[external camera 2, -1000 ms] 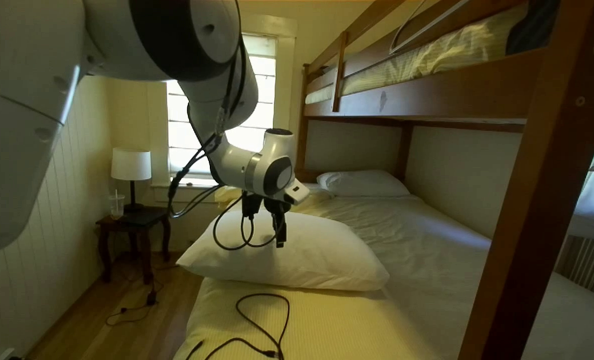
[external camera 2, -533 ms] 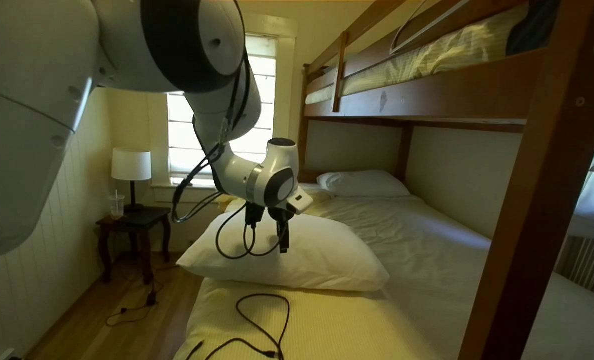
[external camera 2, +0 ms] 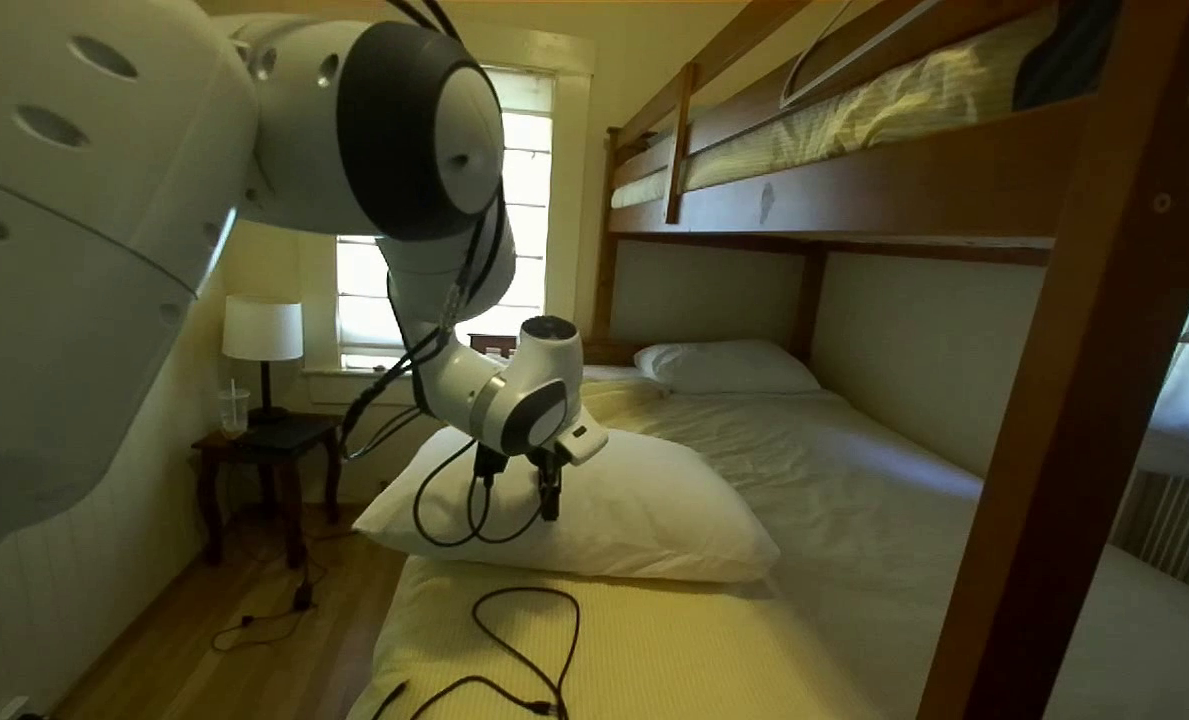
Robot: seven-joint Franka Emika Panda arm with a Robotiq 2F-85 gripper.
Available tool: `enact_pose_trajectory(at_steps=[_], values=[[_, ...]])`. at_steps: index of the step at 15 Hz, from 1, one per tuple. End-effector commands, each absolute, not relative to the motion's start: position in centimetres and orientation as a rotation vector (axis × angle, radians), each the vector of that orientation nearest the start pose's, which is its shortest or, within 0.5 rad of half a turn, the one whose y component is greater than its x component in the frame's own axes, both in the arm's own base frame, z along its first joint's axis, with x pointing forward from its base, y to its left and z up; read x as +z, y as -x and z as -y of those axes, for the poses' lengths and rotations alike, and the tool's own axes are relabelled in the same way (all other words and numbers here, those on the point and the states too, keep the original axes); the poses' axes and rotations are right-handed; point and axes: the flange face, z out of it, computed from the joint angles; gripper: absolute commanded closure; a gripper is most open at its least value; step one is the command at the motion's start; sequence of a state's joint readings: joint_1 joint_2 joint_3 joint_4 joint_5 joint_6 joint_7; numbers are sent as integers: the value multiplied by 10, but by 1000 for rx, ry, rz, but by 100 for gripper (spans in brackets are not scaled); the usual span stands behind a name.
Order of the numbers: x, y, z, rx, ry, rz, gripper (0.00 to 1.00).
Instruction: Move the white pillow to the right
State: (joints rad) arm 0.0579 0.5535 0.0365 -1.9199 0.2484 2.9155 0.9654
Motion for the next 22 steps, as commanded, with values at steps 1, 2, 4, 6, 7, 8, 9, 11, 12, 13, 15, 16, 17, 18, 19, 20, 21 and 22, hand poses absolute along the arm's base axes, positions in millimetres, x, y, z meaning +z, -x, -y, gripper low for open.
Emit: enact_pose_trajectory(at_steps=[1,2,4,6,7,8,9,11,12,13,15,16,17,18,19,20,21,22], values=[[230,-663,-49,-429,2372,-1434,55],[226,-662,-49,-418,2383,-1431,62],[221,-662,-47,-410,2386,-1434,75],[218,-662,-45,-399,2387,-1440,90],[217,-662,-45,-398,2386,-1440,96],[216,-663,-44,-397,2385,-1441,100],[214,-663,-43,-403,2386,-1441,100],[212,-664,-43,-404,2385,-1443,100],[213,-664,-43,-407,2385,-1444,100],[216,-664,-42,-413,2391,-1443,100],[229,-660,-36,-439,2415,-1466,100],[238,-658,-32,-461,2407,-1470,74],[247,-656,-27,-469,2389,-1475,73],[254,-655,-22,-491,2375,-1475,68],[261,-655,-17,-490,2363,-1486,60],[265,-654,-13,-496,2353,-1493,54],[269,-653,-12,-477,2336,-1498,46],[272,-652,-12,-466,2311,-1499,40]])
